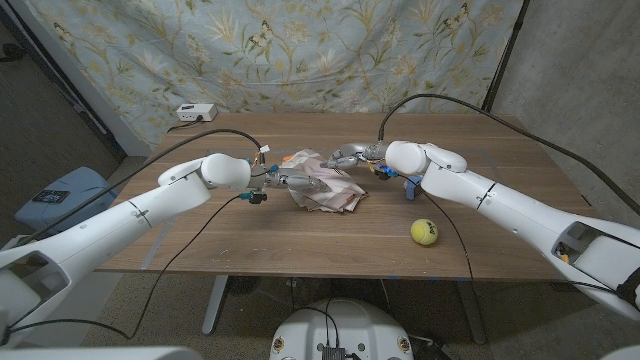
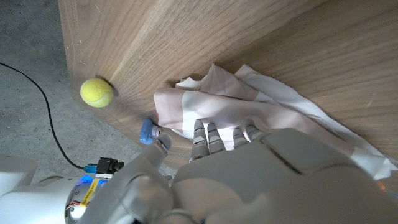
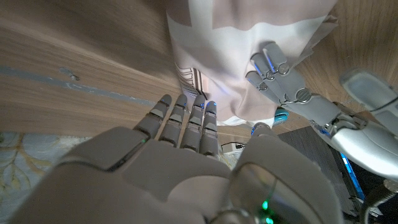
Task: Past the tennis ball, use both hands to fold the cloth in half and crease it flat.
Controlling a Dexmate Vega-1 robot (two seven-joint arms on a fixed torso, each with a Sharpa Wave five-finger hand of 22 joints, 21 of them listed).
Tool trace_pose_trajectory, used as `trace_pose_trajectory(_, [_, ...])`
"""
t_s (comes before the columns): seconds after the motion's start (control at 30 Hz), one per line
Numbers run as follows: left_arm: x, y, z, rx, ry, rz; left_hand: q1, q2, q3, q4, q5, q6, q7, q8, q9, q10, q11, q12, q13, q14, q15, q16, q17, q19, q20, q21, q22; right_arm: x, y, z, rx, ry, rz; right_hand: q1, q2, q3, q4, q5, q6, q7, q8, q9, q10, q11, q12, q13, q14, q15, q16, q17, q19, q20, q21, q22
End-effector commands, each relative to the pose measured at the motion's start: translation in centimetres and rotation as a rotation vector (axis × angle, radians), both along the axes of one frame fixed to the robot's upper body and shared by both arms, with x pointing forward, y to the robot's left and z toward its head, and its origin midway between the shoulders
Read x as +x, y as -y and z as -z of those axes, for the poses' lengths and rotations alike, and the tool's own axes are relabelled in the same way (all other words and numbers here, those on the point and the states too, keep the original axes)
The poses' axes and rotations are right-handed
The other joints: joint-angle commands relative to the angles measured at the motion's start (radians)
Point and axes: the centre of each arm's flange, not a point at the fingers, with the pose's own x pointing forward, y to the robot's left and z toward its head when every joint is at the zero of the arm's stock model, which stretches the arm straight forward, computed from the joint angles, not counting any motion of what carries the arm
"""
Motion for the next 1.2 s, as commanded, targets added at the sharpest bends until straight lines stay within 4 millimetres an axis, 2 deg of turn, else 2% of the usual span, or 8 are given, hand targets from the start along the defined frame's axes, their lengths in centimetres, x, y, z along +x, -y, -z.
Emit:
trace_pose_trajectory(0.03, [-0.1,-0.1,0.3,-0.004,-0.003,-0.005,0.009,0.005,-0.001,0.0,0.004,-0.006,0.0,0.005,0.004,0.003,0.001,0.007,0.003,-0.002,0.002,0.003,0.001,-0.134,0.005,-0.004,0.001,0.1,0.1,1.4,-0.027,-0.006,0.023,0.003,-0.005,0.002,-0.005,0.004,0.01,-0.001,0.009,0.002,0.009,0.0,-0.004,0.003,0.009,0.0,-0.002,0.002,0.006,0.003,0.002,0.002])
trace_pose_trajectory(0.6, [-0.6,-1.0,0.4,-0.008,-0.005,-0.023,0.01,0.005,-0.001,0.0,0.004,-0.006,-0.001,0.005,0.004,0.003,0.0,0.007,0.003,-0.002,0.001,0.003,0.001,-0.134,0.004,-0.004,0.001,2.3,0.5,3.5,-0.027,-0.01,0.039,-0.008,-0.01,0.002,-0.004,0.002,0.022,-0.005,0.013,0.002,0.023,-0.006,-0.003,0.003,0.016,0.0,0.0,-0.004,0.002,0.01,0.001,0.003])
trace_pose_trajectory(0.83, [-0.7,-1.3,0.3,-0.01,-0.002,-0.031,0.011,0.005,-0.001,0.0,0.004,-0.006,0.0,0.005,0.004,0.002,0.001,0.007,0.003,-0.002,0.002,0.003,0.001,-0.134,0.004,-0.004,0.001,2.2,0.3,3.4,-0.03,-0.004,0.035,-0.012,-0.011,0.002,-0.004,0.002,0.029,-0.007,0.014,0.002,0.029,-0.009,-0.002,0.003,0.021,-0.003,0.002,-0.006,0.005,0.008,0.003,0.003])
trace_pose_trajectory(1.2, [-0.7,-1.7,0.0,-0.009,0.017,-0.019,0.012,0.006,-0.002,0.001,0.004,-0.005,0.0,0.006,0.004,0.001,0.002,0.007,0.003,-0.002,0.003,0.003,0.001,-0.134,0.005,-0.004,0.001,0.8,0.2,2.2,0.022,0.039,0.027,-0.014,-0.01,0.004,-0.005,0.002,0.033,-0.009,0.015,0.002,0.034,-0.009,-0.002,0.003,0.023,-0.003,0.001,-0.009,0.006,0.005,0.003,0.003])
